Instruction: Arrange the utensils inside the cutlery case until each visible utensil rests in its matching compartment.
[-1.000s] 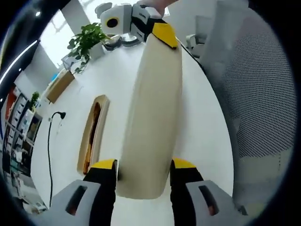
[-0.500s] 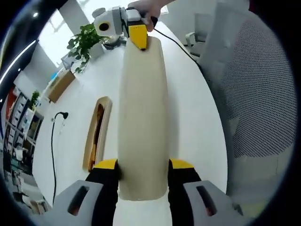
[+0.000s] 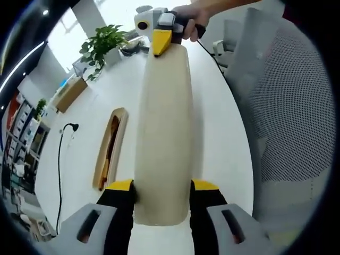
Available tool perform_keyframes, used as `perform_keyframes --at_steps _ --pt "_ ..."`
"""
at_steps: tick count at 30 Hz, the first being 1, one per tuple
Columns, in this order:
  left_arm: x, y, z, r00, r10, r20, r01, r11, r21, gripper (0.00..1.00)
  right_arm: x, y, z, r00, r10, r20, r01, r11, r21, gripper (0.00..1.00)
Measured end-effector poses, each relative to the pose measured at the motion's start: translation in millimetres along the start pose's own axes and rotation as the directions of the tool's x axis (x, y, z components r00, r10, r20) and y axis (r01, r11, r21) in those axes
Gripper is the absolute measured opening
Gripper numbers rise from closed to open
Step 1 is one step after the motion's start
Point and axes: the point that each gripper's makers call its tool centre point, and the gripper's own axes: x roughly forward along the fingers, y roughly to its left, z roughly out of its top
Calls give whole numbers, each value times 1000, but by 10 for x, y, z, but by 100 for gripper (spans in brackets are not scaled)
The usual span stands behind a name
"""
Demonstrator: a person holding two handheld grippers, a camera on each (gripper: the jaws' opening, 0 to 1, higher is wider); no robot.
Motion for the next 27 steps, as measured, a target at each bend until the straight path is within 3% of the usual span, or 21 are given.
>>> perform_keyframes --at_steps 5,8,10,12,14,15,16,17,20,23,27 --pt "30 -124 -156 1000 -11 5 11 998 -61 41 -12 -43 -119 999 -35 -25 34 999 -18 7" --pt "-4 -151 -167 1000 -9 23 11 997 -79 41 -20 -21 -106 999 -37 -1 37 998 -53 2" --pt "-4 -163 -178 1000 -8 16 9 997 -80 41 5 -1 -125 1000 -25 -11 25 999 -33 1" --pt "-25 -166 -198 1000 -2 3 2 997 -78 41 8 -58 -119 998 -61 -1 61 998 -23 1" --pt "-54 -174 -197 1000 17 8 -16 991 -133 41 2 141 -140 998 54 10 -54 997 52 0" --pt "-59 -197 -180 1000 19 23 -15 986 -165 42 5 213 -100 994 58 89 -59 998 18 0" --pt "-62 -209 -169 999 26 34 -20 984 -176 42 4 259 -106 993 74 96 -76 997 11 0" --pt "-71 -232 -175 999 38 31 -33 988 -153 42 -3 254 -174 997 45 61 -45 999 -1 0" --pt "-71 -328 -149 997 41 58 -32 986 -162 43 -29 291 -183 998 53 23 -54 998 27 0" --pt "-71 -350 -167 997 61 56 -47 975 -218 45 -60 300 -162 999 52 16 -52 997 53 0" --pt "-97 -378 -172 997 57 49 -46 979 -200 44 -23 347 -220 999 50 -6 -49 997 57 0"
